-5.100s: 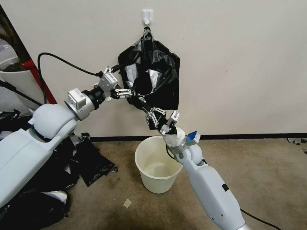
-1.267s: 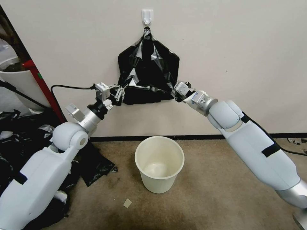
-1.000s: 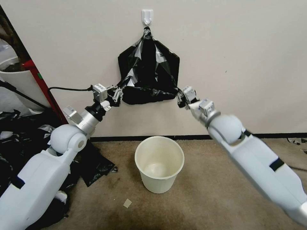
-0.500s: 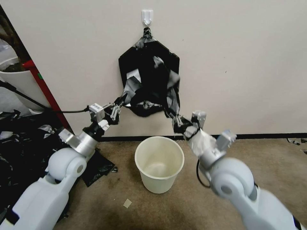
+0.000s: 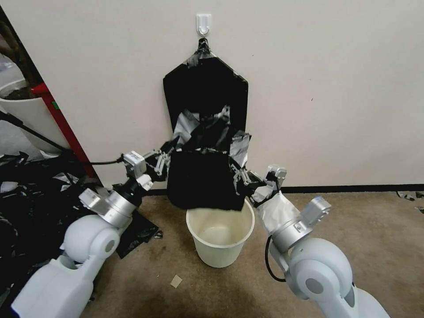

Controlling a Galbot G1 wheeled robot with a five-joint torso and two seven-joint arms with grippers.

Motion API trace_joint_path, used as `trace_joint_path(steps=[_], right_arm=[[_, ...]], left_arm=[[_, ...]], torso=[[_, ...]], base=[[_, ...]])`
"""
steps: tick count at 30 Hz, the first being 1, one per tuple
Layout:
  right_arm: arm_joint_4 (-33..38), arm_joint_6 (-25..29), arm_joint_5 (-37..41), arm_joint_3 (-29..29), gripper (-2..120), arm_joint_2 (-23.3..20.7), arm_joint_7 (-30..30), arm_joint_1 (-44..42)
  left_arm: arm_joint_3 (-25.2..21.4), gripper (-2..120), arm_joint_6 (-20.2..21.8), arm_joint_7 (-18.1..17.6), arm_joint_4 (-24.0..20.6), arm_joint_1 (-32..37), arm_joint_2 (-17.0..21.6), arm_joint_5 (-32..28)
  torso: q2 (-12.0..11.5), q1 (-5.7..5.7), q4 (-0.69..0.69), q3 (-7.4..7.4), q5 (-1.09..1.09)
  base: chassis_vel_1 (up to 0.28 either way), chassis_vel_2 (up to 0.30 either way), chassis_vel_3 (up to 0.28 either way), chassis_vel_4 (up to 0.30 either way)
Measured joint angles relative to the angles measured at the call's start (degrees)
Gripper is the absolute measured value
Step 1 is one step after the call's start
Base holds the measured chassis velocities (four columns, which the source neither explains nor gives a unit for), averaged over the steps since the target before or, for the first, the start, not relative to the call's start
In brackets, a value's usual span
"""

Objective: Place a trash bag onto the trash bin.

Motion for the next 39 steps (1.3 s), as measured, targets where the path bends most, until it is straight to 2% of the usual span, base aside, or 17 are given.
trace_joint_path(steps=[4,10,16,21,31,34,39], right_arm=[[-2.8,1.2,-2.3,0.1,0,0.5,-1.0,-0.4],[-4.8,2.5,-5.4,0.6,0,0.7,-2.7,-0.9],[-7.4,6.3,-10.6,1.0,0,1.6,-8.5,-1.6],[-8.4,7.4,-11.8,0.1,0,2.3,-10.2,-3.1],[-13.1,9.3,-16.0,-1.0,0,2.6,-8.3,-6.6],[-14.0,9.9,-16.9,-0.8,0,2.4,-7.0,-6.8],[-14.7,9.7,-17.6,-2.1,0,1.5,-3.7,-7.7]], left_arm=[[1.3,0,-0.8,1.4,2.5,0.0,-3.2,1.6],[2.1,0,-1.2,2.4,3.8,0.1,-5.6,2.6],[3.3,0,-1.5,3.0,5.1,0.4,-8.6,4.2],[4.2,0,-2.3,3.4,7.1,1.3,-10.8,6.5],[5.4,0,-4.0,3.4,11.7,6.0,-15.4,11.4],[5.8,0,-3.5,1.5,12.3,8.6,-17.1,12.5],[6.8,0,-2.4,-1.1,12.5,11.2,-17.6,15.6]], torso=[[0.0,0.01,0.0,0.0,0.0],[0.0,0.01,0.0,0.0,0.0],[0.0,0.01,0.0,0.0,0.01],[0.0,0.01,0.0,0.0,0.01],[0.0,0.0,0.0,0.0,0.0],[0.0,0.0,0.0,0.0,0.01],[0.0,0.01,0.0,0.0,0.01]], base=[[0.0,0.0,0.0,0.0],[0.0,0.0,0.0,0.0],[0.0,0.0,0.0,0.0],[0.0,0.0,0.0,0.0],[0.0,0.0,0.0,0.0],[0.0,0.0,0.0,0.0],[0.0,0.0,0.0,0.0]])
